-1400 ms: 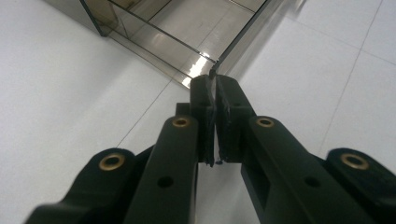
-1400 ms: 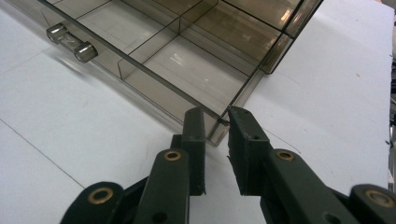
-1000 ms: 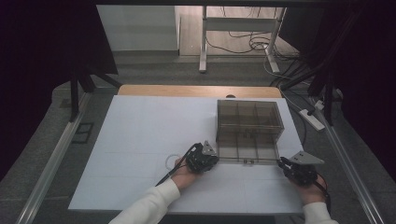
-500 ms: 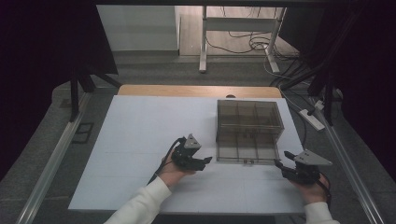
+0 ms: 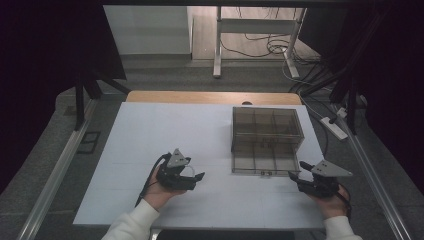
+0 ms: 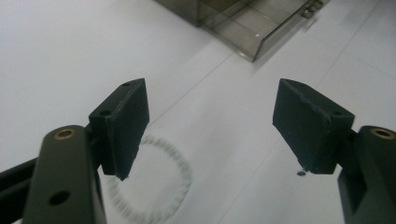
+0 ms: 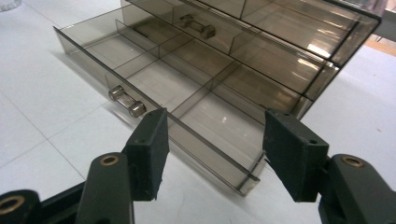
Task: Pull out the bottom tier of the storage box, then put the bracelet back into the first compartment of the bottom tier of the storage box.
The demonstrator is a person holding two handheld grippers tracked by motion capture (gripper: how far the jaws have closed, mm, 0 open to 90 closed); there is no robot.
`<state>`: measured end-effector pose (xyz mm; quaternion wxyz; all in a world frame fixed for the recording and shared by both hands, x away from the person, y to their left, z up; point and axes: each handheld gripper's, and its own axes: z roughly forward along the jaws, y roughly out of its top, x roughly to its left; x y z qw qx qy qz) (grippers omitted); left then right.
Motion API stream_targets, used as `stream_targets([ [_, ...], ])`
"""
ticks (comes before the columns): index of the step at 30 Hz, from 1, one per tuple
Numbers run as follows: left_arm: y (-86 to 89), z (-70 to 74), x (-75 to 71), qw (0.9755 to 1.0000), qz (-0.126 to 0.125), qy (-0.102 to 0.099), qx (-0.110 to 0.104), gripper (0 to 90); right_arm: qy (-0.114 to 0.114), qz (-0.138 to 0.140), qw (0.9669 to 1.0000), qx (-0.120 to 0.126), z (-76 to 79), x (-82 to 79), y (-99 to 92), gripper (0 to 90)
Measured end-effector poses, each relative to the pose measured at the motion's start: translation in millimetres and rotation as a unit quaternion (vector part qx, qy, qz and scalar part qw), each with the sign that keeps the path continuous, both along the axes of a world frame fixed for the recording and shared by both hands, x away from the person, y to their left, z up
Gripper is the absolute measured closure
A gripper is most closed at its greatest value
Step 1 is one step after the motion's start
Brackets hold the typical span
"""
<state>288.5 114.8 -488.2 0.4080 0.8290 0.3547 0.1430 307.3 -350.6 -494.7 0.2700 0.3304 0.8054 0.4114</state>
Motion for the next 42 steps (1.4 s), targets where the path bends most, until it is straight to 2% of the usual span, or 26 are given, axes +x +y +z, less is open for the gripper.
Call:
stream_targets([
  [8,35.0,-3.6,-10.1,0.9993,0.037,0.000,-0.006,26.2,-0.001,0.016,0.9999,-0.004,2.0,0.8,9.7,40.1],
  [16,53.9,-6.8,-13.3,0.9983,0.055,0.010,-0.012,24.6,-0.010,0.028,0.9996,-0.002,5.7,0.3,18.0,40.5],
  [21,58.8,-11.1,-12.8,0.9980,0.057,0.023,-0.018,24.0,-0.010,0.037,0.9993,0.000,7.3,0.0,24.1,40.5],
  [29,64.4,-12.5,-10.8,0.9974,0.063,0.026,-0.024,23.5,-0.004,0.051,0.9987,-0.002,7.2,3.3,37.6,40.2],
  [32,67.2,-12.6,-9.7,0.9968,0.065,0.031,-0.035,23.0,-0.004,0.059,0.9982,-0.003,7.9,3.7,43.2,40.2],
  [35,67.2,-12.6,-9.7,0.9969,0.062,0.032,-0.035,21.8,-0.007,0.067,0.9977,-0.002,9.3,3.7,49.7,40.1],
  [42,67.2,-11.1,-9.1,0.9975,0.046,0.035,-0.040,19.2,0.003,0.084,0.9964,-0.007,9.7,7.0,67.3,39.4],
])
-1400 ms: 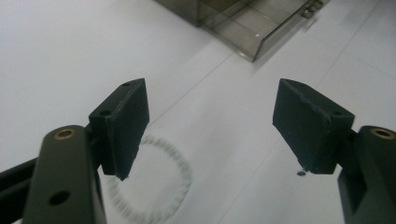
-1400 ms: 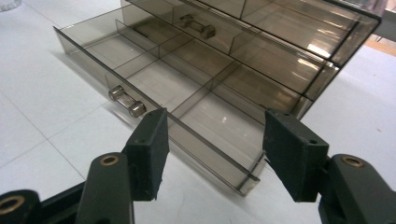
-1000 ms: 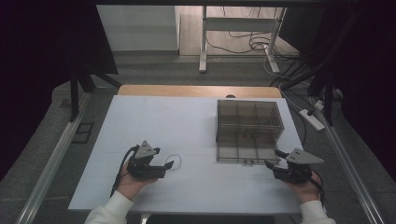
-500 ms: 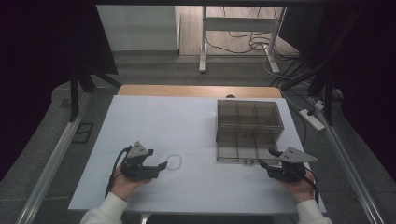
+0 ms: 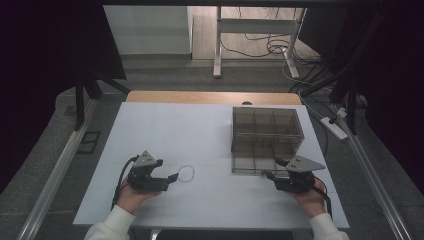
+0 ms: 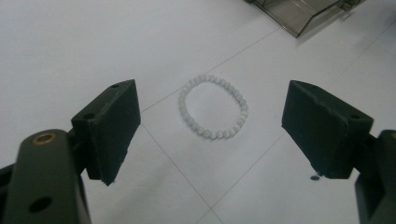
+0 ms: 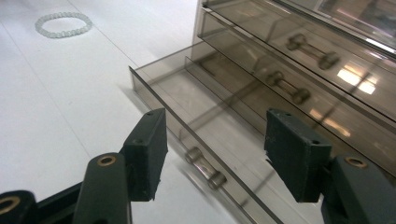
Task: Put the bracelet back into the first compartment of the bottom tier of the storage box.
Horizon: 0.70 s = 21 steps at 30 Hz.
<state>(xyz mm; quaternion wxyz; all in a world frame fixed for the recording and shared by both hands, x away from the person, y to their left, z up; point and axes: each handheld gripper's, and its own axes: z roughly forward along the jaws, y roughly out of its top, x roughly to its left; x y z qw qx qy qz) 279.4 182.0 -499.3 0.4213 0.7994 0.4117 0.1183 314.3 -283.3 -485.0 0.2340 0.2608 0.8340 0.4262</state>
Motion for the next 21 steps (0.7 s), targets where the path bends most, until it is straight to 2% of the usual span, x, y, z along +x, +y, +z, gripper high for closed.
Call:
stream_targets([
  [8,-0.6,-4.2,1.1,0.9999,-0.009,0.006,0.011,18.2,0.011,0.014,0.9998,-0.007,0.7,6.6,17.7,38.0],
  [21,2.3,-5.9,-0.8,0.9999,-0.007,0.013,0.006,18.1,0.010,0.043,0.9990,-0.003,2.5,11.1,43.1,37.4],
])
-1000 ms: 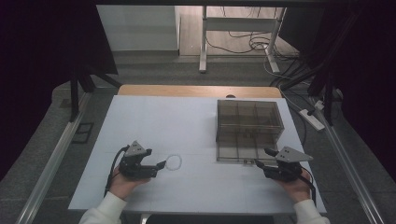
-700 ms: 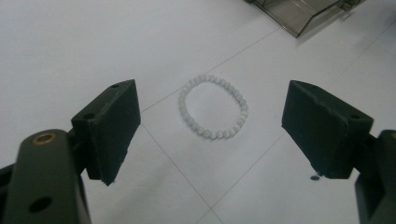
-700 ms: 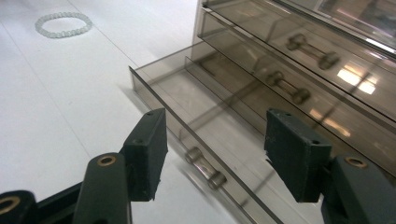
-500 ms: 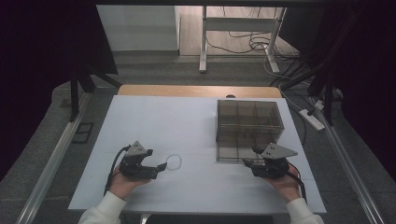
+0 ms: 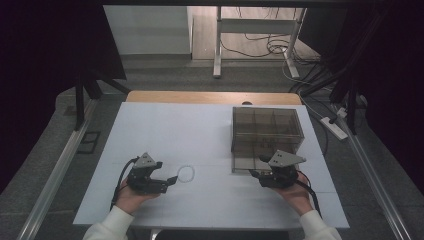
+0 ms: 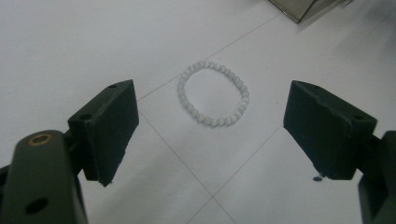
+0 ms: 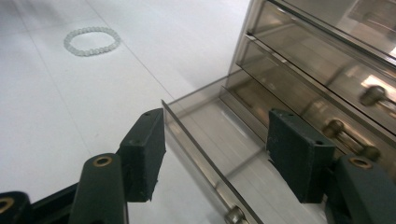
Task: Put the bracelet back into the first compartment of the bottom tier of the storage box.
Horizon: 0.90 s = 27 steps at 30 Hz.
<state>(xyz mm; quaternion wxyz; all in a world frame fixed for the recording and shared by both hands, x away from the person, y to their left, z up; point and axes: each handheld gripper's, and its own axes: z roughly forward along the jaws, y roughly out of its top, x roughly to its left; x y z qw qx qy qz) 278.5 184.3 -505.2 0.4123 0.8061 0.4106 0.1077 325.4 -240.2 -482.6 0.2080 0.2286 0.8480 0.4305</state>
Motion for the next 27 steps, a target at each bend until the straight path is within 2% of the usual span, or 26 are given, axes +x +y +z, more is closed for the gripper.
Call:
stream_targets([
  [8,0.1,-0.6,-6.5,1.0000,-0.003,-0.002,0.004,18.1,-0.005,0.028,0.9996,-0.002,3.5,-1.2,20.5,37.3],
  [20,1.9,-3.7,-10.6,1.0000,-0.003,-0.001,0.006,18.1,0.004,0.069,0.9975,-0.017,3.0,3.7,59.7,36.1],
  [27,0.9,-3.9,-14.3,0.9999,-0.004,-0.005,0.009,18.1,0.011,0.076,0.9969,-0.017,3.0,7.5,71.8,36.0],
])
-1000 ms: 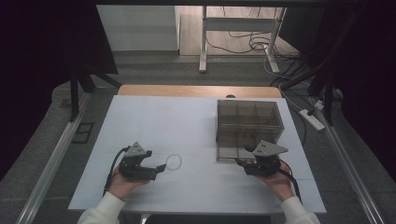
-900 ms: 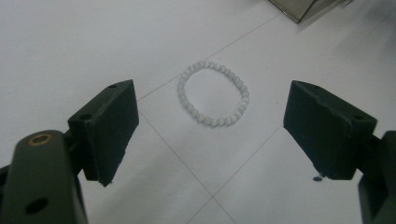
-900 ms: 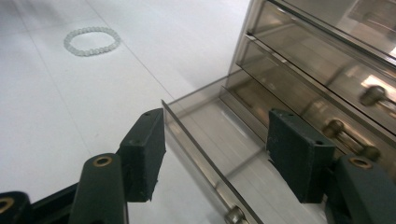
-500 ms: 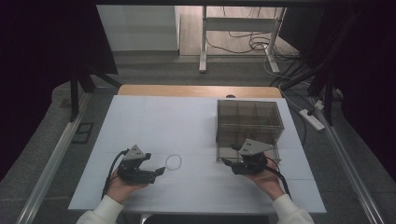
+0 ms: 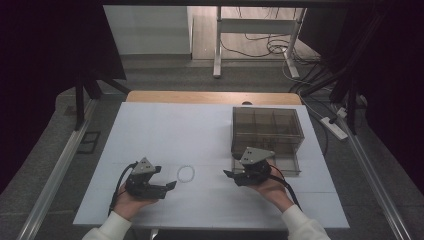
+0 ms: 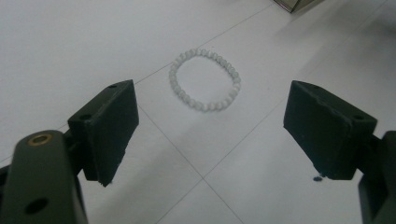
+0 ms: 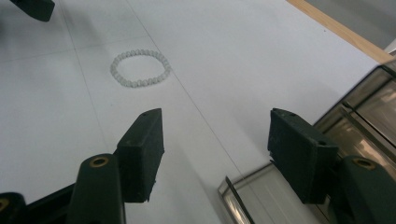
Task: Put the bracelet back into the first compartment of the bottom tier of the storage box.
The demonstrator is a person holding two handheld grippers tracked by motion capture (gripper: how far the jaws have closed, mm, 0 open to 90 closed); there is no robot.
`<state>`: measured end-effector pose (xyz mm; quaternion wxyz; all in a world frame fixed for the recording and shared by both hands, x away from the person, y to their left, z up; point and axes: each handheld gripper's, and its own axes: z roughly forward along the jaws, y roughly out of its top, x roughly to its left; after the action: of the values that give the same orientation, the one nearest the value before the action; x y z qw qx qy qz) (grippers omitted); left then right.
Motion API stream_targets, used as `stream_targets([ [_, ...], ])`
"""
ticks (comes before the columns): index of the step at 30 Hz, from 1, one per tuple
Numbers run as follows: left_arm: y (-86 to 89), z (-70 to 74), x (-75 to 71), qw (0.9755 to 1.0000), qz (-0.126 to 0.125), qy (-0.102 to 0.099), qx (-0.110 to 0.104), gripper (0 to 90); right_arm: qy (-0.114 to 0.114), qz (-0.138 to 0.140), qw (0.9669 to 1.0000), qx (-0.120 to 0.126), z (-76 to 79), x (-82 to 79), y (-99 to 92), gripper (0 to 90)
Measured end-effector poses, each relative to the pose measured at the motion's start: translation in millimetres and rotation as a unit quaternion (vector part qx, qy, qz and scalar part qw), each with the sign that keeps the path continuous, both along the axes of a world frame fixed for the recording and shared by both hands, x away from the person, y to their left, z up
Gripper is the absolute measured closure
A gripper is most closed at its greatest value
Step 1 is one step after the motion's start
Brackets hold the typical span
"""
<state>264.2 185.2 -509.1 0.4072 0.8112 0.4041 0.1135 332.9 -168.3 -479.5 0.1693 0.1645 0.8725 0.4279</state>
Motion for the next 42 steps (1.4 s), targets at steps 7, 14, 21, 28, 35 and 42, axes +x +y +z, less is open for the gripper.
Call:
stream_targets([
  [7,0.1,0.2,-3.2,1.0000,0.003,-0.003,0.003,18.1,0.007,0.005,0.9999,-0.006,1.9,4.5,17.5,36.1],
  [14,0.1,-0.2,-2.7,1.0000,0.003,-0.004,0.005,18.1,0.010,0.013,0.9998,-0.010,-0.2,7.5,29.5,36.0],
  [21,0.1,0.5,-3.1,1.0000,0.004,-0.006,0.005,17.9,0.019,0.012,0.9997,-0.009,-1.0,10.7,36.2,36.0],
  [28,0.3,0.5,-2.4,0.9999,0.005,-0.007,0.006,17.9,0.020,0.012,0.9997,-0.008,-4.4,11.9,41.9,36.0],
  [35,-0.6,0.6,-1.8,0.9999,0.003,-0.007,0.007,17.9,0.021,0.014,0.9996,-0.009,-3.7,11.9,46.2,36.1],
  [42,-0.7,1.3,-1.9,0.9999,0.000,-0.009,0.012,17.8,0.025,0.015,0.9995,-0.015,-6.2,10.5,51.7,36.1],
])
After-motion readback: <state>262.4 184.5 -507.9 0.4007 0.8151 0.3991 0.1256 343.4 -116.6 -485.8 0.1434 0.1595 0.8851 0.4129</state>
